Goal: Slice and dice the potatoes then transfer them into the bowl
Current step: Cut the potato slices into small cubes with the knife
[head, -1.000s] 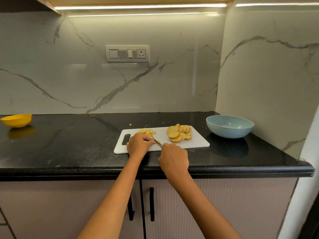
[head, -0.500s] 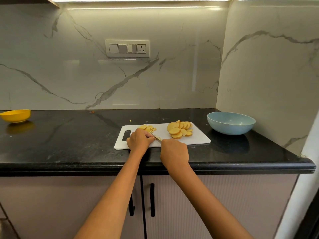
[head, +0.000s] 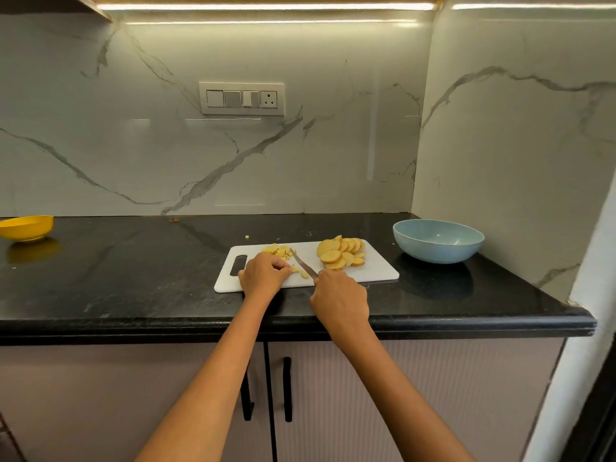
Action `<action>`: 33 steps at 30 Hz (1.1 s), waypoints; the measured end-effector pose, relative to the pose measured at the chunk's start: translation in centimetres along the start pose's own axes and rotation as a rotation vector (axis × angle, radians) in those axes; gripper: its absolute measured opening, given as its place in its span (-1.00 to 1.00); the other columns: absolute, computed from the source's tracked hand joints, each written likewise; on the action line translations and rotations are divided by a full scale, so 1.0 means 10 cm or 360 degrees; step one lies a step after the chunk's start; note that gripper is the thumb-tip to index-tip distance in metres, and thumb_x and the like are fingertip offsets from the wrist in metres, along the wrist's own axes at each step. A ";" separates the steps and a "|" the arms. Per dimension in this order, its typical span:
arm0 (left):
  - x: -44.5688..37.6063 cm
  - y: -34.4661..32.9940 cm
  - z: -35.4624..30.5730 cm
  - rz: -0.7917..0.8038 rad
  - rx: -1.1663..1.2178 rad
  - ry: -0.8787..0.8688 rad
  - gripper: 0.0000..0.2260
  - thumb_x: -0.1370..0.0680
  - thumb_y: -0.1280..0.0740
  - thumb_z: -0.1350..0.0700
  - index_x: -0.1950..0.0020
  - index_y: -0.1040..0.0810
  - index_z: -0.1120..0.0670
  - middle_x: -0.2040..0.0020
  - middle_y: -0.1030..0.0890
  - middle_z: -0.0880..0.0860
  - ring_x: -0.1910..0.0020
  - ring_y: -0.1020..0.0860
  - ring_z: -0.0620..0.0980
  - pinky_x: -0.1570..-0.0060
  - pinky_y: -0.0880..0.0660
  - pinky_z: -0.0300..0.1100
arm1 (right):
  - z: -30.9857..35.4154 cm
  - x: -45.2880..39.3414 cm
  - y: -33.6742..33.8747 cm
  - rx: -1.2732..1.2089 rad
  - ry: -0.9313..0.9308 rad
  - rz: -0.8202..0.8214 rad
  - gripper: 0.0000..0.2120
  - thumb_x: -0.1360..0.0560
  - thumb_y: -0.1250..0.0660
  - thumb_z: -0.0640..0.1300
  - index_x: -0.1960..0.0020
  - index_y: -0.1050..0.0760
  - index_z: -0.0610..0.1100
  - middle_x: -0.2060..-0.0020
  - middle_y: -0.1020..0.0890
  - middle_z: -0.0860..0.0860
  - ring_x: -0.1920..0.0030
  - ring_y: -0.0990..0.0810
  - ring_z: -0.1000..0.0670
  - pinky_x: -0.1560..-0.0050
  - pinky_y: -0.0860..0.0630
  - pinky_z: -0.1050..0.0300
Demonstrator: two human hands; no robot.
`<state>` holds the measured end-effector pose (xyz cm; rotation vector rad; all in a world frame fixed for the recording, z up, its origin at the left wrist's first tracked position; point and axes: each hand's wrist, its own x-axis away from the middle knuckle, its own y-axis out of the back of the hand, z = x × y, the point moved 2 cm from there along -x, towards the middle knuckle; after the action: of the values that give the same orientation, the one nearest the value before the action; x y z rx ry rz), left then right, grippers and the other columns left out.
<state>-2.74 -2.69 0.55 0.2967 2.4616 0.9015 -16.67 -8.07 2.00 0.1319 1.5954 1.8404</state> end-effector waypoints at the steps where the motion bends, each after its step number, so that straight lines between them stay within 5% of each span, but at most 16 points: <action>1: 0.00 0.00 0.00 -0.0003 0.0005 0.0001 -0.87 -0.50 -0.37 0.08 0.03 -0.67 0.05 -0.06 -0.64 0.01 -0.12 -0.51 0.05 -0.19 -0.32 -0.01 | -0.02 -0.01 0.00 -0.0023 -0.0017 0.0000 -0.76 -0.60 -0.13 -0.14 -0.21 -0.43 -0.17 -0.09 -0.55 -0.09 -0.05 -0.56 -0.07 0.11 -0.39 0.14; 11: -0.03 -0.10 -0.04 0.0289 0.0030 -0.0300 -0.60 -0.38 -0.43 -0.15 -0.20 -0.56 -0.12 -0.29 -0.50 -0.08 -0.34 -0.35 -0.01 -0.26 -0.20 0.06 | -0.11 -0.37 -0.08 -0.0300 -0.0106 -0.0176 -0.77 -0.62 -0.11 -0.14 -0.21 -0.42 -0.16 0.00 -0.61 -0.09 0.06 -0.59 -0.06 0.19 -0.41 0.15; 22: -0.31 -0.24 -0.08 0.0255 -0.0030 -0.0391 -0.84 -0.48 -0.38 -0.05 0.02 -0.66 -0.04 -0.09 -0.63 -0.06 -0.17 -0.49 -0.03 -0.19 -0.32 -0.01 | -0.18 -0.54 -0.15 -0.0349 -0.0122 -0.0249 -0.74 -0.64 -0.06 -0.13 -0.26 -0.40 -0.14 -0.02 -0.61 -0.09 0.03 -0.59 -0.05 0.18 -0.39 0.17; 33: -0.43 -0.06 0.15 0.0502 -0.0080 -0.0498 -0.71 -0.51 -0.34 0.21 -0.21 -0.56 -0.01 0.08 -0.61 -0.08 -0.02 -0.52 -0.01 -0.22 -0.37 0.11 | -0.20 -0.55 -0.16 -0.0368 -0.0125 -0.0272 -0.73 -0.64 -0.06 -0.13 -0.30 -0.38 -0.12 -0.01 -0.61 -0.08 0.05 -0.60 -0.03 0.18 -0.42 0.18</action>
<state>1.73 -3.88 0.78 0.7637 2.1332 0.9587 -12.79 -12.71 1.95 -0.0351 1.2888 1.8463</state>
